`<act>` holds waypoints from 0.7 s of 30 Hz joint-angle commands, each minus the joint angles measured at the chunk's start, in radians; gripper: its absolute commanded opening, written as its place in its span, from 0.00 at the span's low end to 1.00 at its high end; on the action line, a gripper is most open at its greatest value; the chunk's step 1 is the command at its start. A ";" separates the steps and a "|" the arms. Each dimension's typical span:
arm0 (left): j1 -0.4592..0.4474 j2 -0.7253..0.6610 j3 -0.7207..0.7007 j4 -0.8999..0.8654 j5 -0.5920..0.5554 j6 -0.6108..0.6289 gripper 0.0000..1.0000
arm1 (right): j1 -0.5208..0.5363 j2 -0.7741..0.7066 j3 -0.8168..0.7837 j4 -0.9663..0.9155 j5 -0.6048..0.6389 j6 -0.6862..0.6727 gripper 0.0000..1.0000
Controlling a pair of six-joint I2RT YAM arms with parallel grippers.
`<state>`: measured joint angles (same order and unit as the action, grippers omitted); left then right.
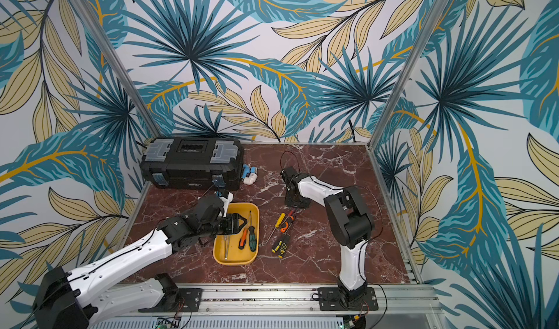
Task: Put the screwdriver on the desktop into the storage box
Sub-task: Pick up the screwdriver from the center of the board.
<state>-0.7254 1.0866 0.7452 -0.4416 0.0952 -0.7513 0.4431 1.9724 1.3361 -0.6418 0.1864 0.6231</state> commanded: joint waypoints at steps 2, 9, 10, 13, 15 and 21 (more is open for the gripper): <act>0.006 -0.005 0.017 0.013 0.012 0.014 0.52 | 0.000 0.065 0.032 -0.031 0.034 -0.060 0.43; 0.007 -0.006 0.022 0.017 0.018 0.012 0.52 | 0.000 0.088 0.067 -0.036 0.037 -0.098 0.37; 0.008 -0.007 0.022 0.016 0.018 0.009 0.52 | 0.000 0.089 0.074 -0.036 0.035 -0.104 0.34; 0.008 -0.009 0.020 0.019 0.019 0.006 0.52 | 0.000 0.090 0.090 -0.033 0.030 -0.127 0.26; 0.008 -0.011 0.022 0.017 0.019 0.004 0.52 | 0.000 0.087 0.101 -0.027 0.016 -0.142 0.20; 0.008 -0.025 0.029 0.006 0.008 0.003 0.52 | -0.004 0.044 0.120 -0.009 -0.034 -0.144 0.05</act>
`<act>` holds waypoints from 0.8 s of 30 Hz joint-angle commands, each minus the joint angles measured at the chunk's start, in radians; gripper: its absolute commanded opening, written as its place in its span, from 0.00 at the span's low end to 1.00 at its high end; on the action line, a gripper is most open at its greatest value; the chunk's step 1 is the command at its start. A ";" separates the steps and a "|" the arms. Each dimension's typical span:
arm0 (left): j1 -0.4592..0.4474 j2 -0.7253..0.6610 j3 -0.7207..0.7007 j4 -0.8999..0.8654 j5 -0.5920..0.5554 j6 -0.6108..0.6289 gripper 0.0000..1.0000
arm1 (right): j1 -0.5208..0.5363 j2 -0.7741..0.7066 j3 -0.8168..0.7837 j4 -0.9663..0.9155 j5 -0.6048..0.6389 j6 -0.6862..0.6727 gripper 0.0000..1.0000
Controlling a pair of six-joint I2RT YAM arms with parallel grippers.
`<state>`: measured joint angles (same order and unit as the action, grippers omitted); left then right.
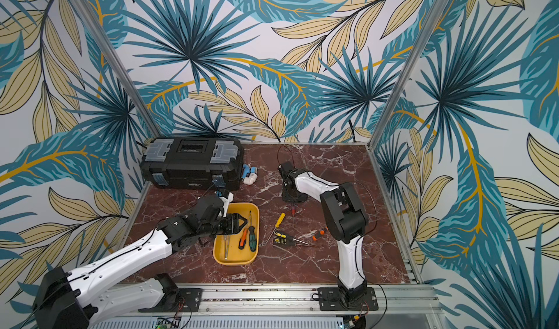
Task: Put the screwdriver on the desktop into the storage box
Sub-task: Pick up the screwdriver from the center of the board, then place the screwdriver in the storage box.
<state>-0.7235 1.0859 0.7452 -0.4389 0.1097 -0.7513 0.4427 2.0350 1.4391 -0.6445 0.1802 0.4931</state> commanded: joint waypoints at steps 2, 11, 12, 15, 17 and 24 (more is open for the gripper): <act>0.006 -0.030 0.031 0.001 -0.008 0.003 0.52 | -0.009 -0.049 0.006 0.005 -0.047 -0.003 0.03; 0.006 -0.038 0.013 0.029 0.014 -0.003 0.53 | -0.013 -0.303 -0.145 0.100 -0.137 0.042 0.00; 0.007 -0.038 0.007 0.046 0.027 -0.007 0.53 | -0.013 -0.346 -0.171 0.112 -0.151 0.051 0.00; 0.009 -0.042 -0.013 0.115 0.079 -0.020 0.55 | -0.014 -0.465 -0.283 0.193 -0.254 0.082 0.00; 0.011 -0.048 -0.032 0.207 0.140 -0.033 0.56 | -0.013 -0.547 -0.357 0.263 -0.347 0.109 0.00; 0.020 -0.053 -0.100 0.565 0.335 -0.137 0.67 | -0.006 -0.767 -0.560 0.562 -0.678 0.304 0.00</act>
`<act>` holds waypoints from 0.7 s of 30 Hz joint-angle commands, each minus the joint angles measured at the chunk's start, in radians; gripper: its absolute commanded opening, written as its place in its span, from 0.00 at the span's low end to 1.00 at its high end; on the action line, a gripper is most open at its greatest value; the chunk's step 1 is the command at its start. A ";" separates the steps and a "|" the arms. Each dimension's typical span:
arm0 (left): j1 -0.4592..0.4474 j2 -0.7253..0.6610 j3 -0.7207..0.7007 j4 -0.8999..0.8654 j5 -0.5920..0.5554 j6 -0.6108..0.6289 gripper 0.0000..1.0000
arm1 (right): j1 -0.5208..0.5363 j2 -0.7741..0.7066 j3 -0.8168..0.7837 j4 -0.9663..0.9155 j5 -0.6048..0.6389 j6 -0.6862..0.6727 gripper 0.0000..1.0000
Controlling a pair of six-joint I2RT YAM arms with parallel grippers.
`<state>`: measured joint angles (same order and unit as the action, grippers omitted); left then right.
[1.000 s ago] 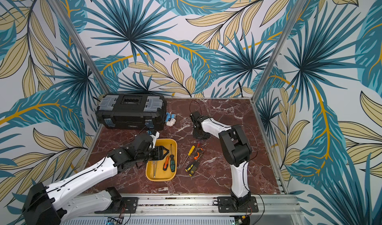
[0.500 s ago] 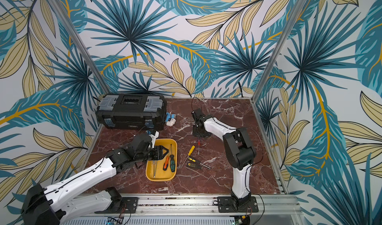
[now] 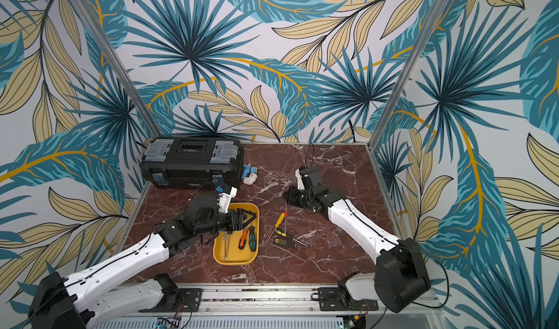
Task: Put the screwdriver on the desktop into the storage box
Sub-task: Place the screwdriver in the storage box.
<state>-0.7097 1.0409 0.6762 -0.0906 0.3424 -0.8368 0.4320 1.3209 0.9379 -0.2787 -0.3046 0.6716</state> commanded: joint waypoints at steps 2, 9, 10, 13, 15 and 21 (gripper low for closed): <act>0.006 0.018 -0.038 0.299 0.143 -0.079 0.69 | 0.014 -0.086 -0.092 0.281 -0.246 0.194 0.00; 0.005 0.131 -0.054 0.566 0.263 -0.192 0.70 | 0.038 -0.160 -0.141 0.508 -0.308 0.372 0.00; 0.005 0.142 -0.056 0.605 0.281 -0.207 0.69 | 0.042 -0.165 -0.142 0.525 -0.305 0.387 0.00; 0.005 0.162 -0.065 0.719 0.331 -0.259 0.64 | 0.059 -0.164 -0.137 0.537 -0.291 0.399 0.00; 0.005 0.161 -0.071 0.761 0.348 -0.276 0.63 | 0.067 -0.158 -0.137 0.539 -0.283 0.402 0.00; 0.003 0.142 -0.080 0.746 0.356 -0.269 0.65 | 0.092 -0.146 -0.152 0.574 -0.270 0.418 0.00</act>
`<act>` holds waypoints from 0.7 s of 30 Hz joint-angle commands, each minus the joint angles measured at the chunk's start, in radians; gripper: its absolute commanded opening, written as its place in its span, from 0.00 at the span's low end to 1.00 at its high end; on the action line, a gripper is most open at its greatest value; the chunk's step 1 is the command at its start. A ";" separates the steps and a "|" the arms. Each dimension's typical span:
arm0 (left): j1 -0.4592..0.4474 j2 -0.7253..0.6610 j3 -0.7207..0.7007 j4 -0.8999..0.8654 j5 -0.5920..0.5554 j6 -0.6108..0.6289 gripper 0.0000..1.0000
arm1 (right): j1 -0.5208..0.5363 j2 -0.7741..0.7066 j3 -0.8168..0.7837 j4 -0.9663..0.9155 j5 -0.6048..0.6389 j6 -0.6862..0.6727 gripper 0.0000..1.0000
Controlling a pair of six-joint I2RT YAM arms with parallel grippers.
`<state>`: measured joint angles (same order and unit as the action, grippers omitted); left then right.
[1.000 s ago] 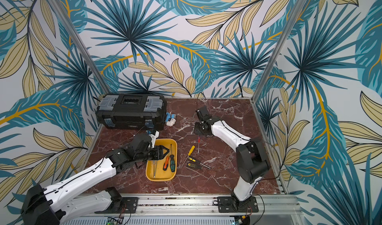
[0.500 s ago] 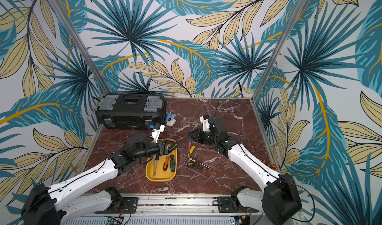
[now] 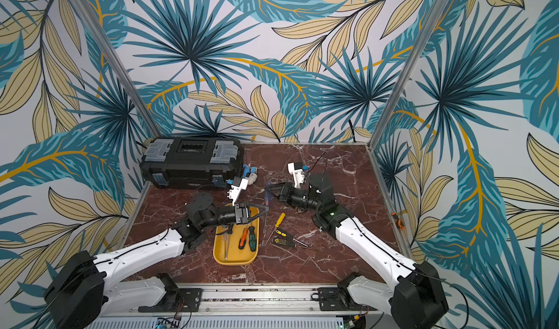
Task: Put the screwdriver on the desktop into the storage box
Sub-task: Place the screwdriver in the storage box.
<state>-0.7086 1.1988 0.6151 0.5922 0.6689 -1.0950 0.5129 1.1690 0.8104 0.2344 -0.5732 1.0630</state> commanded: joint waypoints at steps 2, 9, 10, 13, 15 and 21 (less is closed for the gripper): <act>0.002 -0.016 -0.026 0.075 0.031 -0.017 0.65 | 0.015 0.006 -0.028 0.080 -0.002 0.041 0.00; 0.001 -0.008 -0.022 0.071 0.029 -0.016 0.51 | 0.043 0.006 -0.037 0.120 0.022 0.073 0.00; 0.003 -0.007 -0.021 0.071 0.031 -0.015 0.49 | 0.046 0.006 -0.041 0.129 0.022 0.078 0.00; 0.001 -0.007 -0.020 0.072 0.032 -0.017 0.43 | 0.051 -0.001 -0.052 0.158 0.028 0.097 0.00; 0.000 -0.008 -0.020 0.075 0.035 -0.017 0.36 | 0.053 -0.007 -0.058 0.163 0.033 0.102 0.00; 0.000 -0.011 -0.023 0.071 0.026 -0.016 0.17 | 0.059 -0.014 -0.072 0.194 0.036 0.122 0.00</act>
<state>-0.7067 1.1973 0.6041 0.6312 0.6876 -1.1187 0.5648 1.1706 0.7647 0.3943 -0.5533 1.1683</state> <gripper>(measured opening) 0.214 0.192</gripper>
